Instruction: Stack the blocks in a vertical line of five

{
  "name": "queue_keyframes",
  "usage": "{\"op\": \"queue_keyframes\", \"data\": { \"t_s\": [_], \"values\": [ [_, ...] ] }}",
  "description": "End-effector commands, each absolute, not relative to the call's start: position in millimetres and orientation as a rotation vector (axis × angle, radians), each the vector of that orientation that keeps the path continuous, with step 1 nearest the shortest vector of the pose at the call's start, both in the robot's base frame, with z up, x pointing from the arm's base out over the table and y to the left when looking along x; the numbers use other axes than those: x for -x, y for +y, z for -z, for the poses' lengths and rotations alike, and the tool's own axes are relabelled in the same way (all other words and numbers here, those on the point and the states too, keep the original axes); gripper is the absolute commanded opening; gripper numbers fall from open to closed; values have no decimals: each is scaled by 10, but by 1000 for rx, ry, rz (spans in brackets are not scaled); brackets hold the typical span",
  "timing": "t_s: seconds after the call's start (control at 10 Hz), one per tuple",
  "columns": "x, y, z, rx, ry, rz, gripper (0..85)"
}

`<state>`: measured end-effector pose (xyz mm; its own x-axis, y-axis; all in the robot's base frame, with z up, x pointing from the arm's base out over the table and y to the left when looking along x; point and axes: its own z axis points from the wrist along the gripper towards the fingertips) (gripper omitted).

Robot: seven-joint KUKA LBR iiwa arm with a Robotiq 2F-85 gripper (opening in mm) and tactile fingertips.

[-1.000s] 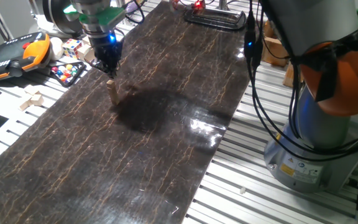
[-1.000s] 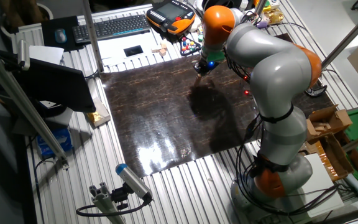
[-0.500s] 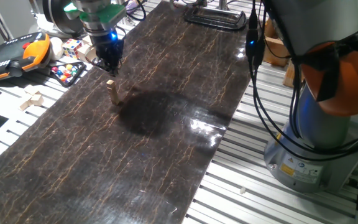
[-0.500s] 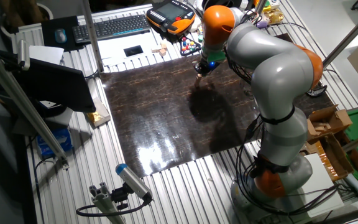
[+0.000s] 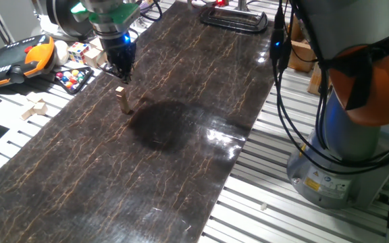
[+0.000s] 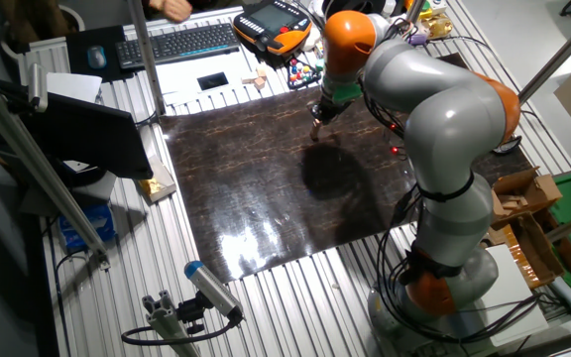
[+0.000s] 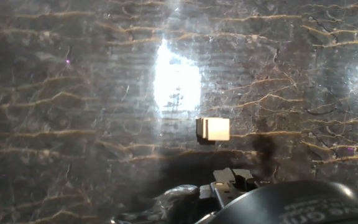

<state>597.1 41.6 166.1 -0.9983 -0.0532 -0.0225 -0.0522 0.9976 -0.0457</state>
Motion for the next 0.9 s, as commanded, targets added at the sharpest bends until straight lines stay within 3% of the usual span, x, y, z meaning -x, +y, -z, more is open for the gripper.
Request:
{"op": "queue_keyframes", "data": {
  "t_s": [0.0,0.8],
  "values": [
    [-5971,430,-1661,90,3117,68,7],
    [-5960,455,-1667,140,3124,78,7]
  ]
}}
